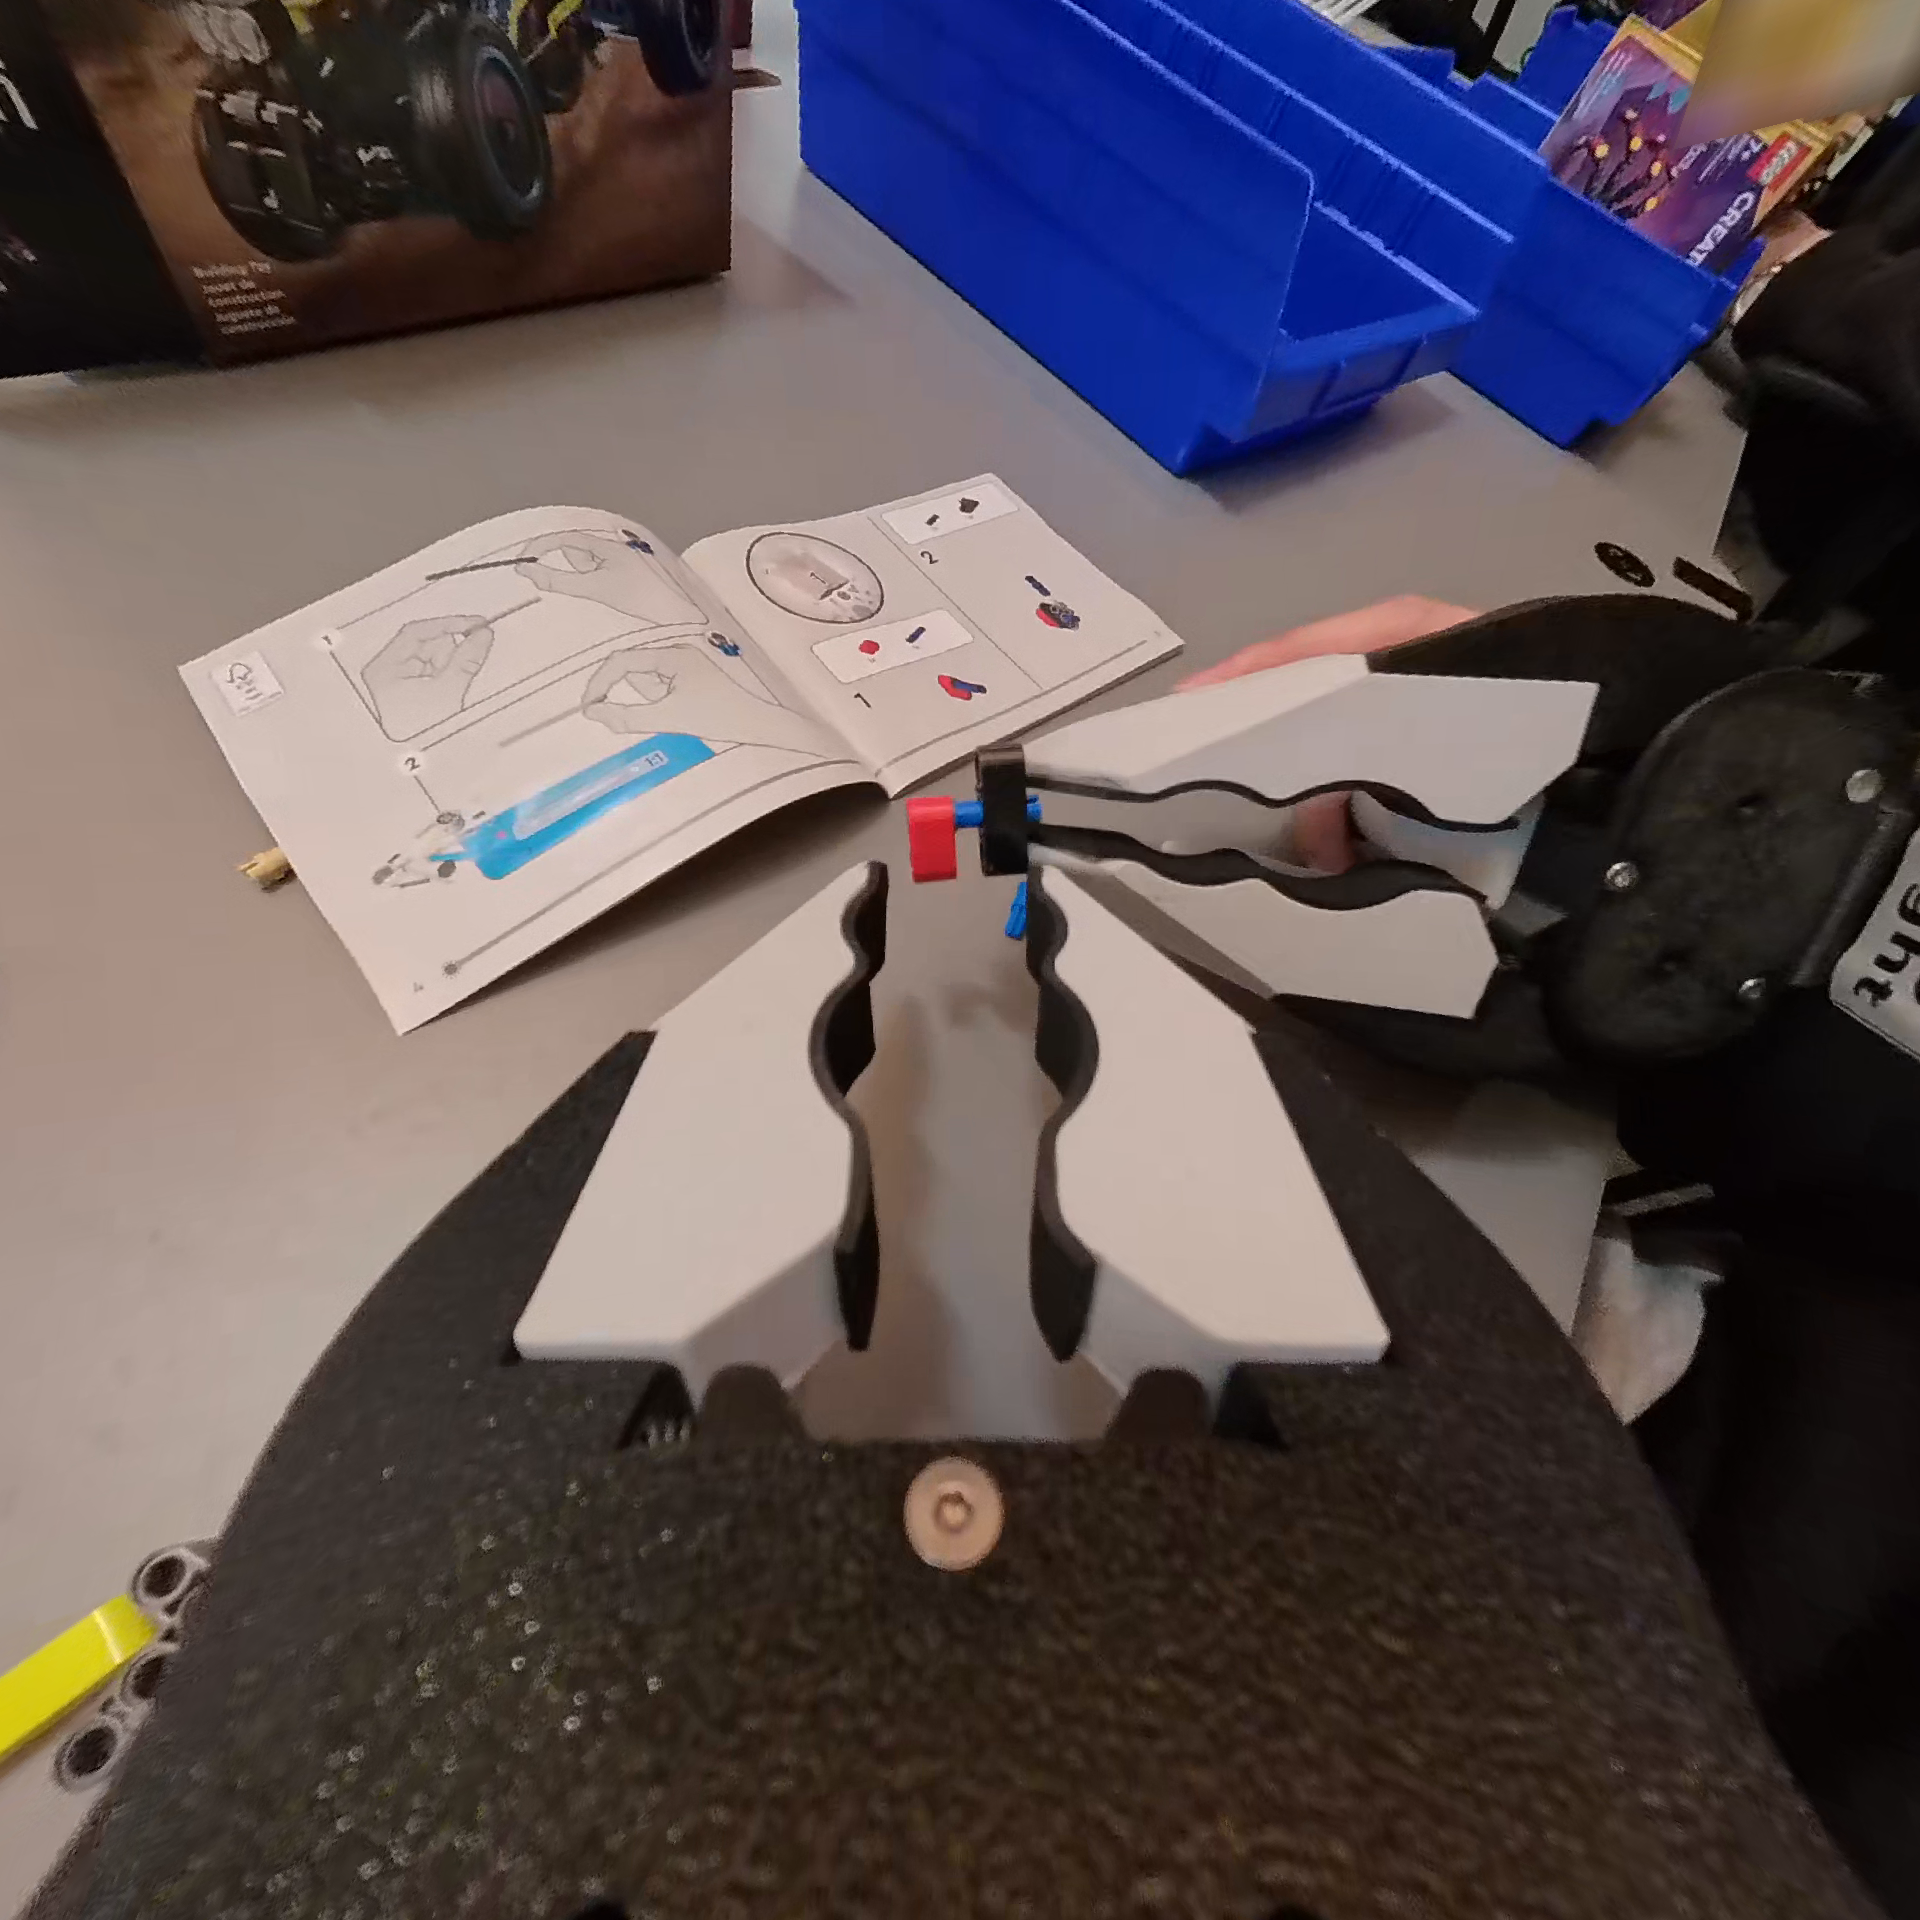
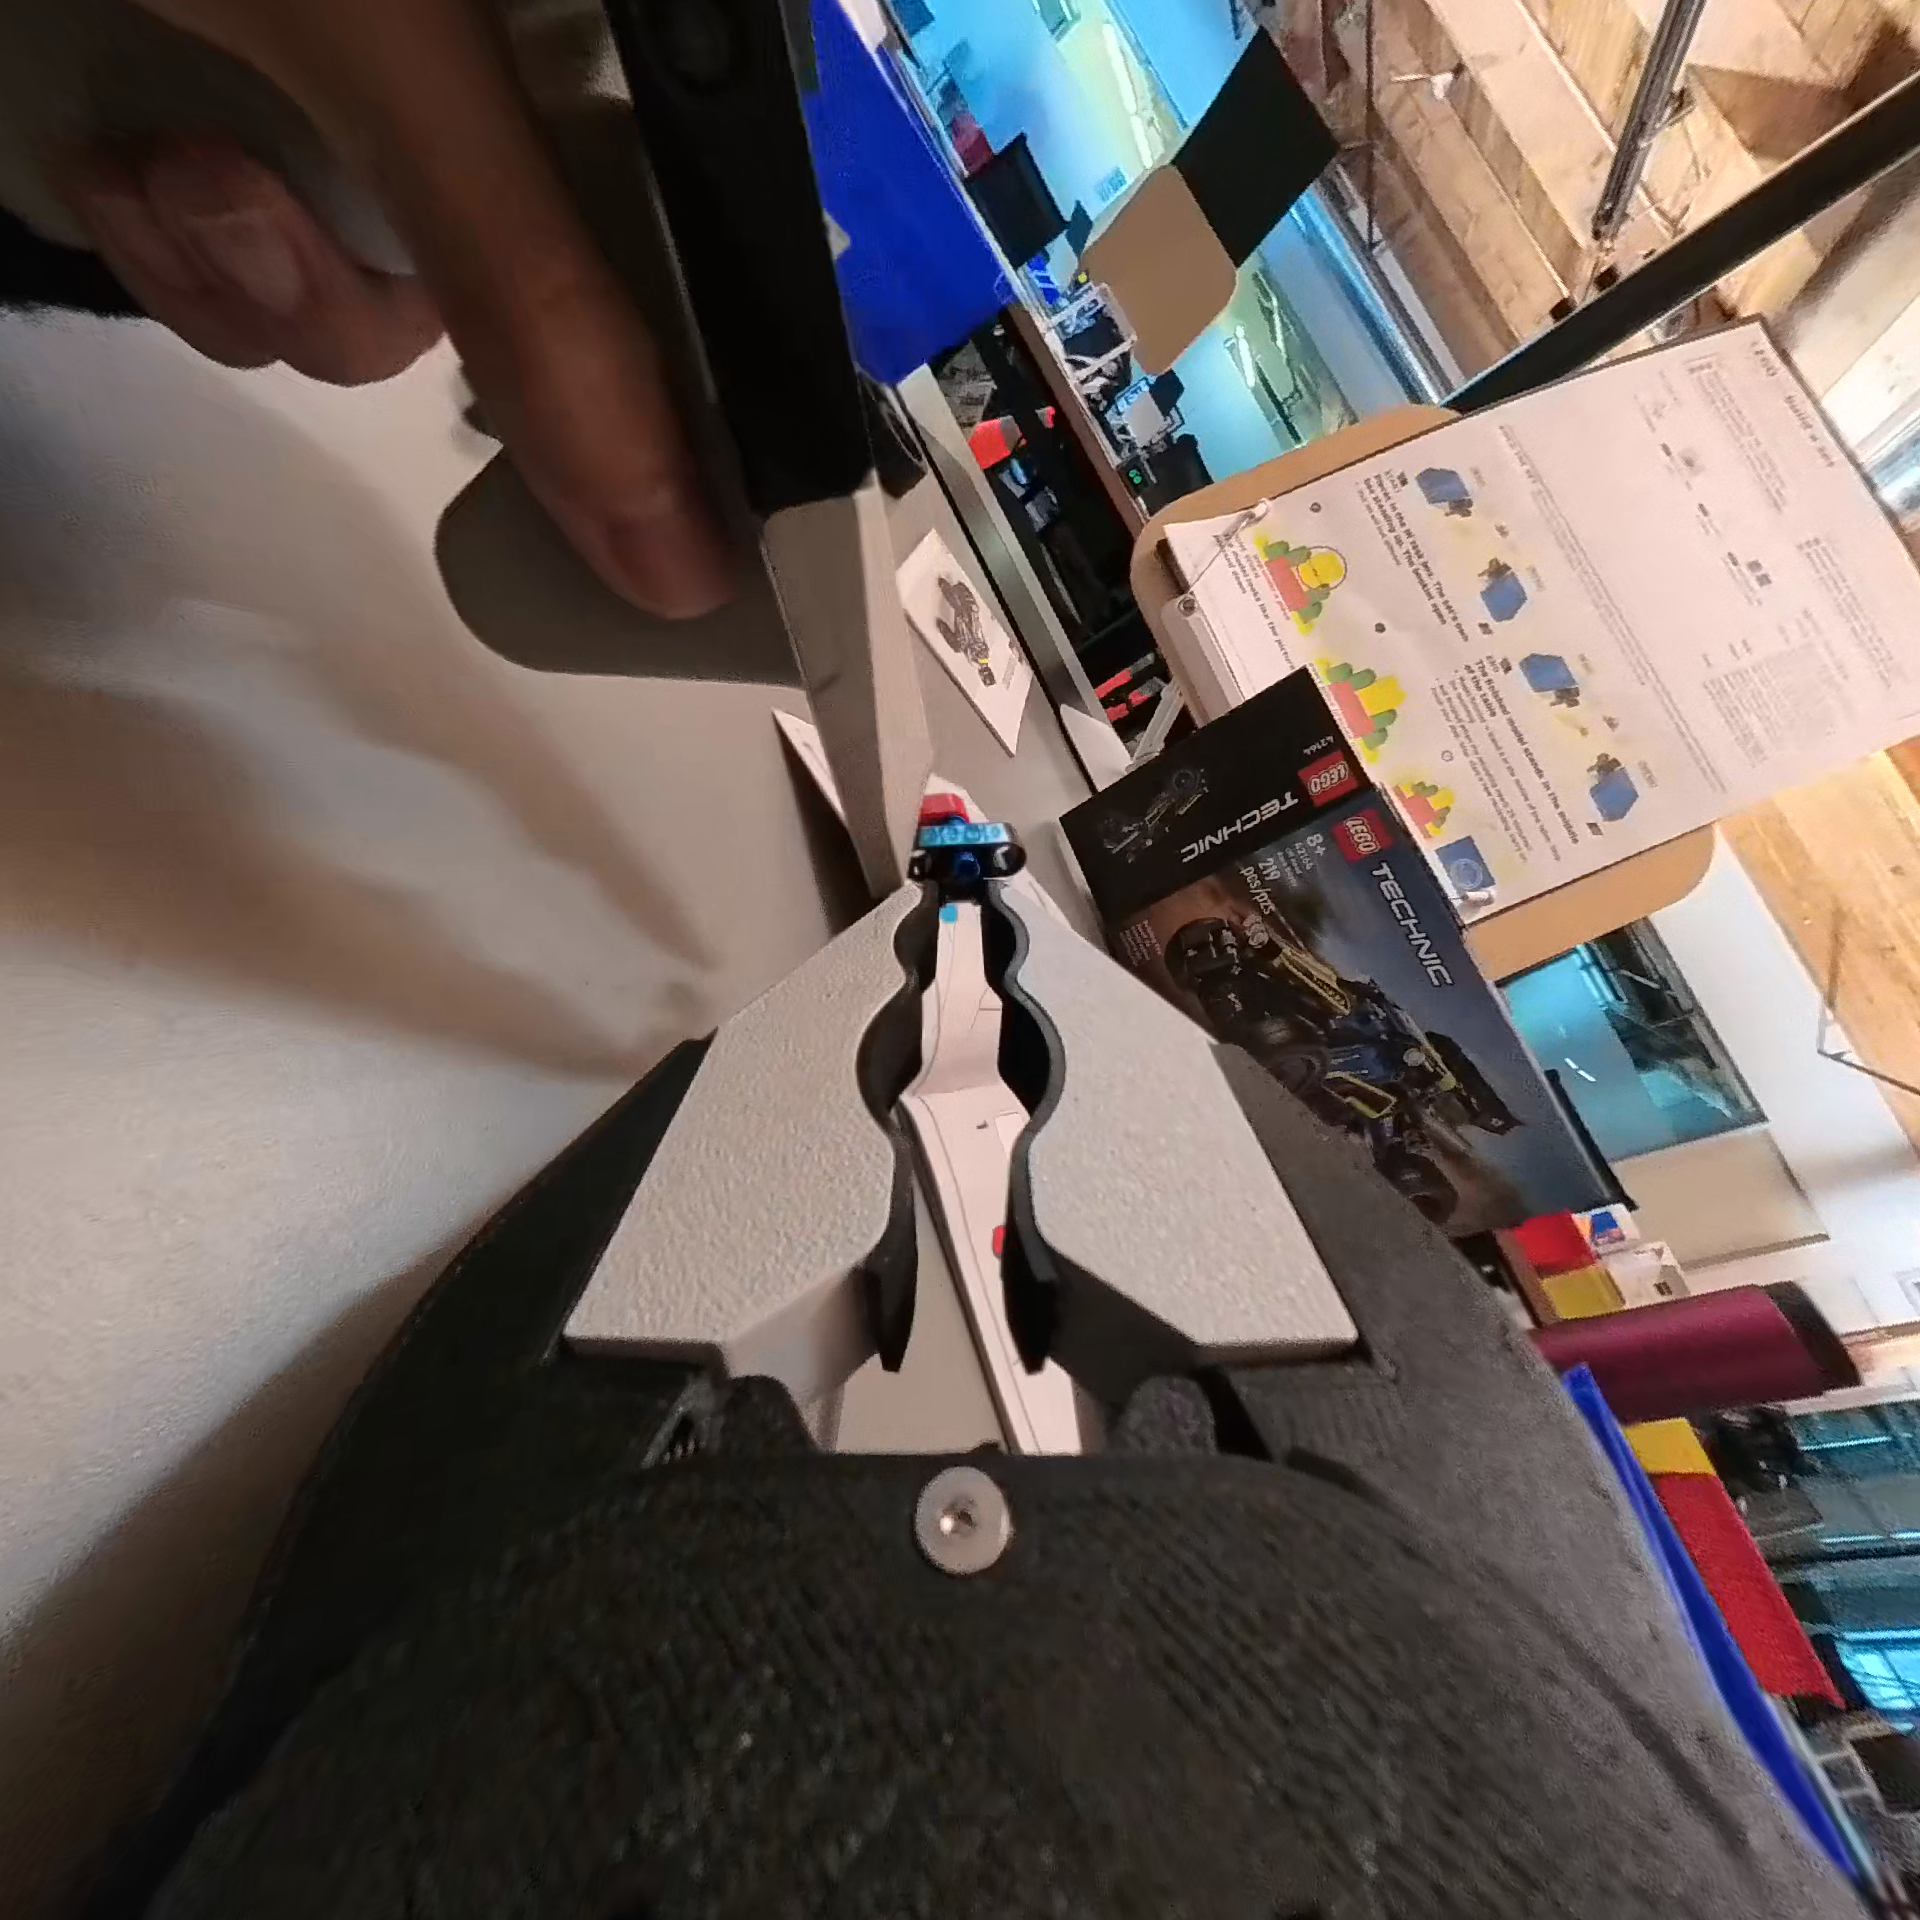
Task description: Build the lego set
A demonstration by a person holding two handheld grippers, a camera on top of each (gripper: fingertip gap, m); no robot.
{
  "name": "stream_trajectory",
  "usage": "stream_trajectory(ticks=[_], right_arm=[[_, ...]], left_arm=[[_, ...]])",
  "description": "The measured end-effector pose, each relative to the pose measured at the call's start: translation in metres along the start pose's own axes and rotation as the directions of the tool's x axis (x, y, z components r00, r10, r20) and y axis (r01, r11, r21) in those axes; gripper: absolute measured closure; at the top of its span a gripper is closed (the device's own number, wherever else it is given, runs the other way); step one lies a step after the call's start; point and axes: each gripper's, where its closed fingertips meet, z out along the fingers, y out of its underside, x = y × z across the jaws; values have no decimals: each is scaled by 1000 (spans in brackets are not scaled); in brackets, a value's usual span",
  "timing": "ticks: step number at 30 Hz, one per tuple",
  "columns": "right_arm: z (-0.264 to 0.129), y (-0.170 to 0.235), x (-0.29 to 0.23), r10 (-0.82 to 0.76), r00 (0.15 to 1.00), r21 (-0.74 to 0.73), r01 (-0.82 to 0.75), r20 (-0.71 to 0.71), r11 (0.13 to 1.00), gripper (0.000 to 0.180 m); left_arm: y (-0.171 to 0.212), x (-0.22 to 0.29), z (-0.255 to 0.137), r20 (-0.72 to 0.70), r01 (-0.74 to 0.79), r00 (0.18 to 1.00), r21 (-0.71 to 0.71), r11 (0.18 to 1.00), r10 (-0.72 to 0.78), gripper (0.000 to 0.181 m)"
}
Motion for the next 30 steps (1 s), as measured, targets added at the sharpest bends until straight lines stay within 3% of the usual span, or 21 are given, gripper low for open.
stream_trajectory(ticks=[10, 13, 19, 24, 30], right_arm=[[-1, 0, -3, 19, 999, 35, -20, 36, 999, 173], [-4, -6, 0, 43, 999, 83, -46, 31, 995, 162], [-5, -9, -4, 42, 997, 100, -49, 63, 994, 160], [-14, -21, -8, 105, 981, 210, -139, 162, 968, 166], [-41, -50, 3, 224, 917, 416, -355, 331, 837, 176]], left_arm=[[1, -1, 1, -9, -75, 997, 9, 997, 75, 162], [-1, -4, -3, -34, -62, 997, 26, 998, 63, 162], [0, 10, -7, -225, 40, 974, 26, 999, -33, 162], [2, 20, -18, -394, 93, 915, -2, 996, -87, 162], [5, 36, -28, -550, 116, 828, -29, 993, -113, 162]])
